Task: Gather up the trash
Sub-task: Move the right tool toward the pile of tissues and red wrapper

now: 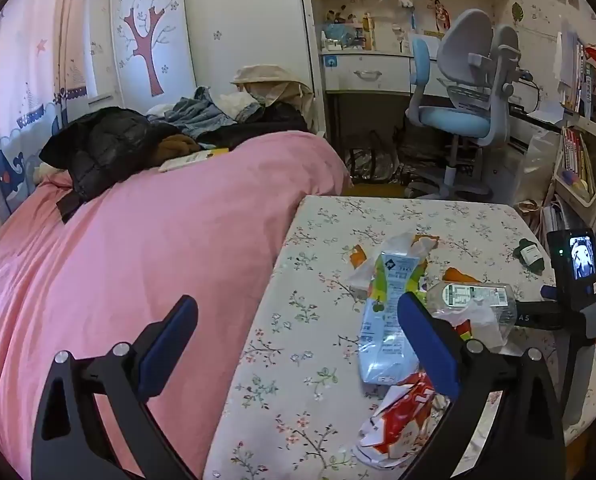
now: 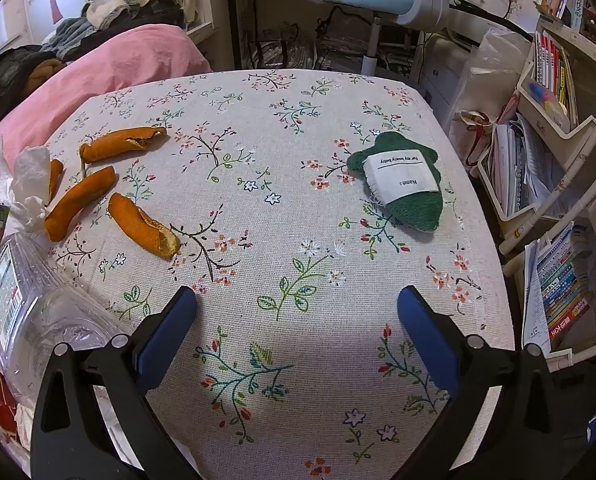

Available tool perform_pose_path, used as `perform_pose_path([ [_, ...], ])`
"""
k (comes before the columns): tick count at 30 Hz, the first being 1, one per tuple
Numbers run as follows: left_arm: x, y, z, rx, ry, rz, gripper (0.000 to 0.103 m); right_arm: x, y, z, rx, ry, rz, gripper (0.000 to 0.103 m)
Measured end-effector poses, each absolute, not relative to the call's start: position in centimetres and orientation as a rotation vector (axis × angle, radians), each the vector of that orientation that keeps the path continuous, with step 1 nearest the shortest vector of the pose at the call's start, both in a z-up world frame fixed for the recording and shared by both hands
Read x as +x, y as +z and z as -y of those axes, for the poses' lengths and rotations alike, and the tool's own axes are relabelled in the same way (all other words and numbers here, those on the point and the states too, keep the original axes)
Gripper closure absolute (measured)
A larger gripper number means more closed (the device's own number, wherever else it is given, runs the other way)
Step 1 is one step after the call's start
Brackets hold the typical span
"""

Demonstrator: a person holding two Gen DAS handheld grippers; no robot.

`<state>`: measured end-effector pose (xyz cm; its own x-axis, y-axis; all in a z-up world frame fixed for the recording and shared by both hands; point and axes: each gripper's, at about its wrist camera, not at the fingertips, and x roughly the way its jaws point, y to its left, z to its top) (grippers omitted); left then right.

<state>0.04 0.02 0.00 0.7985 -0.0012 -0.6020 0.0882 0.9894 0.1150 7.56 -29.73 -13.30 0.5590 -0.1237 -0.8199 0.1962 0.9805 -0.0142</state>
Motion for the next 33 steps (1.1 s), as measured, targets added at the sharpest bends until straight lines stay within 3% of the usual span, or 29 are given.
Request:
perform_pose_path([
  [9, 1.0, -0.6, 0.6, 0.079, -0.088, -0.687, 0.008, 7.6, -13.3, 29.7, 0.082, -0.189, -0.960, 0.006],
  [15, 0.6, -0.6, 0.1, 0.019, -0.073, -0.621, 0.008, 7.6, -13.3, 29.7, 0.082, -0.189, -0.960, 0.006],
  [20, 0.8, -0.7, 1.3, 0.181, -0.042, -0.621, 0.007, 7.6, -13.3, 29.8, 0.085, -0.188, -0.961, 0.006],
  [24, 1.1, -1.0, 0.6, 0.132, -0.047, -0.670, 0.008, 7.5, -12.2, 30.1, 0.058, -0.189, -1.012, 0.006],
  [33, -0.7, 0.0, 0.7, 0.139, -0.091, -0.646, 0.008, -3.1, 0.5, 27.3, 0.042, -0.164, -0.539, 0.006],
])
